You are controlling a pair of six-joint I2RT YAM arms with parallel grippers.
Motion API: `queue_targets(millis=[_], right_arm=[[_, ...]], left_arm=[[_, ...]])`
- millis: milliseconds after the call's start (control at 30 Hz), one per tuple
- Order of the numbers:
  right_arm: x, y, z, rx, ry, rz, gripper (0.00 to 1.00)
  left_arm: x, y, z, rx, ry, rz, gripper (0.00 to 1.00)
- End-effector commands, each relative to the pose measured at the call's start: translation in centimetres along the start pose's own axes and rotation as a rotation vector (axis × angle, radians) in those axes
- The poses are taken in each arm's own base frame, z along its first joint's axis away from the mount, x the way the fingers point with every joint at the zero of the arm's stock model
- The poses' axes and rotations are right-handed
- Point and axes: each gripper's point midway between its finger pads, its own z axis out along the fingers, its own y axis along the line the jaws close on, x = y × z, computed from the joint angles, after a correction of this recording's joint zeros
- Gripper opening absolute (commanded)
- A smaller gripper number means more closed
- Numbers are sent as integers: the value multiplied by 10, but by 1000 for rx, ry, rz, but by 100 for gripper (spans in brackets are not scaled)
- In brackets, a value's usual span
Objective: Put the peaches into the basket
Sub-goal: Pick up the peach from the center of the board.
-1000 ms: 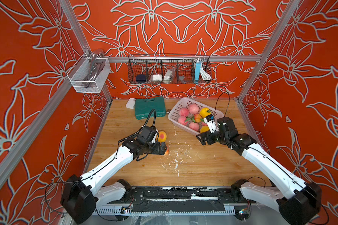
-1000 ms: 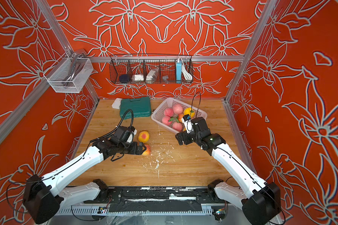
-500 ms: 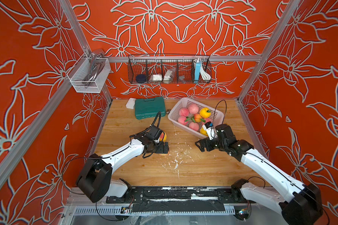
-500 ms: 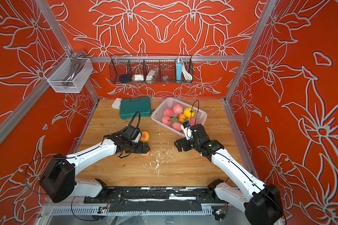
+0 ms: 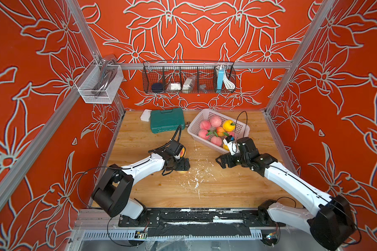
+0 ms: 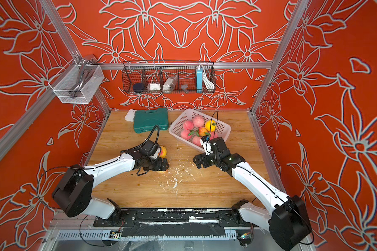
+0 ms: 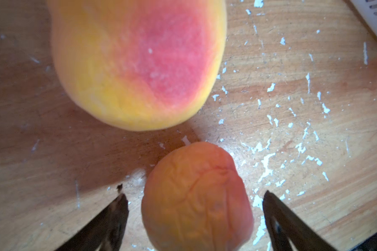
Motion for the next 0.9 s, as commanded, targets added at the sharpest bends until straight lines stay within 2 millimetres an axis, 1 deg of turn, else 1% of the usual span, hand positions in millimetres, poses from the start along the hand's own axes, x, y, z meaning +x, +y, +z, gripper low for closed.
queue_targets(millis=[0,133,300,533,633,733,867], right_arm=[[-8,2,-4,8,-16,-9,99],[-6,-1,-6,21,-20,-8,99],[-4,-4,-4,35,-14,-18,99],[-10,-5,-6,45,-44,-15,99],[-12,-5,-5,42,-55,-9,99],[-11,-6,-6,48,-54,-8,99],[-10,-7,-12,58,-79,-26,99]], left_arm=[[1,-3,5,13,11,-2,90],[1,-4,7,24,16,-4,87],[3,-1,7,3,20,-4,83],[9,5,6,-15,32,-15,75],[12,6,6,-20,37,-18,73],[12,7,4,-27,32,-16,72],[13,3,-8,-20,17,-5,70]])
